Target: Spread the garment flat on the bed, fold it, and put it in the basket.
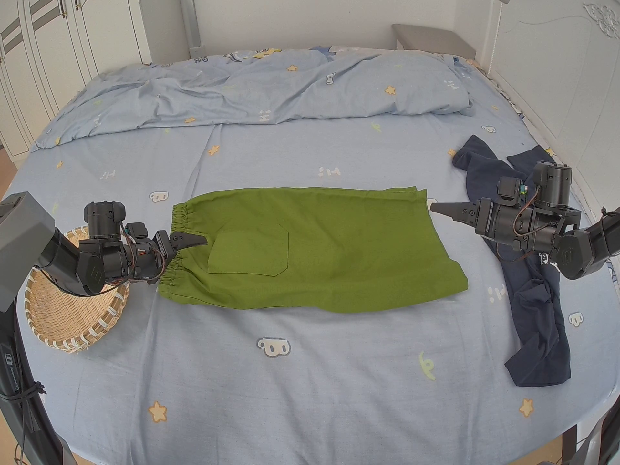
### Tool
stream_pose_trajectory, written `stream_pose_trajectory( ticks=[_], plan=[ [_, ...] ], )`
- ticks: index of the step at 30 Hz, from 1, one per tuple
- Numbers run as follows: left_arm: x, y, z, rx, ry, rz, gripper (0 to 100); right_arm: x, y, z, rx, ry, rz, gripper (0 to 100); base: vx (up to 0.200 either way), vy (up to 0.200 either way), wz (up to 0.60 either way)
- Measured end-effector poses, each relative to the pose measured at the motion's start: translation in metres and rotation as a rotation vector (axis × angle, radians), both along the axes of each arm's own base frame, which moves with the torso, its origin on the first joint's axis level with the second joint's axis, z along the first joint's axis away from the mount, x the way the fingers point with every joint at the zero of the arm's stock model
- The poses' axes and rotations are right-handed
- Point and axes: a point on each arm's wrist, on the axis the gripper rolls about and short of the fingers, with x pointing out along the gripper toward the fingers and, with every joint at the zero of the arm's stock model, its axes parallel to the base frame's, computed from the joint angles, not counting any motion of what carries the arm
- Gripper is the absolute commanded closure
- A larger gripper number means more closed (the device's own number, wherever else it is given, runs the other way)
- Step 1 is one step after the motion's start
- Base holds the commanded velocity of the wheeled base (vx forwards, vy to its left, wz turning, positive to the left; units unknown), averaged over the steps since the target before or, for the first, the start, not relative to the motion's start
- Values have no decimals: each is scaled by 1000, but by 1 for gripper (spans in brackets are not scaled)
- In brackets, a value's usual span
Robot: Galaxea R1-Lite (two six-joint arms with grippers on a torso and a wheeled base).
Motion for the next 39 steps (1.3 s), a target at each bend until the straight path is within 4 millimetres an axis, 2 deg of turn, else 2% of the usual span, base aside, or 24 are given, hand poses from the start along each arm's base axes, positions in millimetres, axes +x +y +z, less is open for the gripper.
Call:
stream_pose_trajectory(
  ticks=[11, 17, 25, 31, 39],
  plan=[
    [1, 3, -3, -4, 16, 6, 100, 6, -5, 1, 1, 6, -16, 0, 0, 0, 0],
    [0, 4, 0, -3, 10, 9, 100, 15, -12, -5, -16, 127, -42, 0, 0, 0, 0],
    [-4, 4, 12, -8, -13, 13, 100, 41, -21, -3, -78, 213, -93, 0, 0, 0, 0],
    [-7, 3, 19, -9, -27, 13, 100, 62, -20, -22, -120, 260, -92, 0, 0, 0, 0],
    [-7, 2, 21, -7, -34, 13, 100, 73, -10, -52, -175, 304, -38, 0, 0, 0, 0]
  ],
)
